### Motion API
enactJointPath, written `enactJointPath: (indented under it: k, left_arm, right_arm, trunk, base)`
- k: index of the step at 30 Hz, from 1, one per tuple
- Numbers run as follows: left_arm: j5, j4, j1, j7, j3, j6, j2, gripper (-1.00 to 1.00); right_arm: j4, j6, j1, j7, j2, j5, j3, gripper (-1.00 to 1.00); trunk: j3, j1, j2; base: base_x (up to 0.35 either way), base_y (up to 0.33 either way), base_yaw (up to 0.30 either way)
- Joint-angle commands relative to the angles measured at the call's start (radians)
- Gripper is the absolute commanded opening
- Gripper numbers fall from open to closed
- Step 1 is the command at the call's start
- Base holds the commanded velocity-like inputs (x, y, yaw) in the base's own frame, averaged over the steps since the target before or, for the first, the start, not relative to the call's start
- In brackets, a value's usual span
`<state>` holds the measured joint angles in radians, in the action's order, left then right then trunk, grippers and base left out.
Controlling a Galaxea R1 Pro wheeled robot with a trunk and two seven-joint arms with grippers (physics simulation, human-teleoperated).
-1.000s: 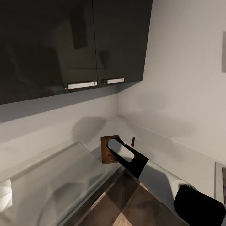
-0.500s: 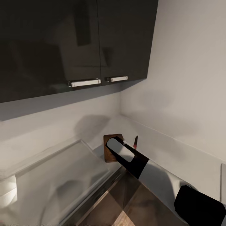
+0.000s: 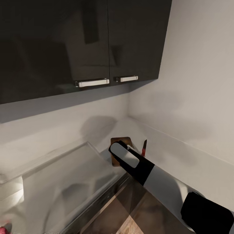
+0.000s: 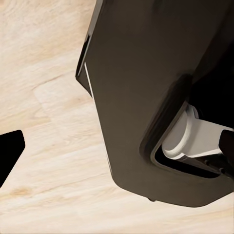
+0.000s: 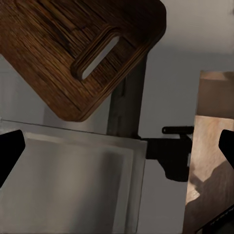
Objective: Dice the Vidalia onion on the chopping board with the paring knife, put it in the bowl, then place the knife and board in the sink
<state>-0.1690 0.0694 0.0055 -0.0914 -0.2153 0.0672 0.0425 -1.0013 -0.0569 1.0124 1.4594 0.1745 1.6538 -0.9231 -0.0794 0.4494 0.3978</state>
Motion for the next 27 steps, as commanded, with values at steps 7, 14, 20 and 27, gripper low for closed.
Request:
enactJointPath:
  k: [7,14,20,27]
  left_arm:
    - [-0.01,0.003,-0.001,-0.006,-0.001,0.005,0.0,1.0]
    - [-0.01,0.003,-0.001,-0.006,-0.001,0.005,0.0,1.0]
    - [-0.01,0.003,-0.001,-0.005,-0.002,0.005,0.0,1.0]
    - [-0.01,0.003,-0.001,-0.005,-0.003,0.005,0.0,1.0]
  right_arm:
    - [-0.002,-0.006,0.002,0.002,0.0,0.003,-0.002,1.0]
    - [-0.002,-0.006,0.002,0.002,0.0,0.002,-0.003,1.0]
    - [-0.002,-0.006,0.002,0.002,0.0,0.002,-0.003,1.0]
    - [-0.002,-0.006,0.002,0.0,0.0,0.0,-0.003,1.0]
  trunk:
    - [-0.013,0.001,0.002]
    - [-0.023,0.001,0.002]
    - [-0.026,0.001,0.002]
    - [-0.026,0.001,0.002]
  base:
    - [0.0,0.0,0.102]
    - [0.0,0.0,0.098]
    - [0.0,-0.007,0.025]
    - [0.0,-0.184,0.002]
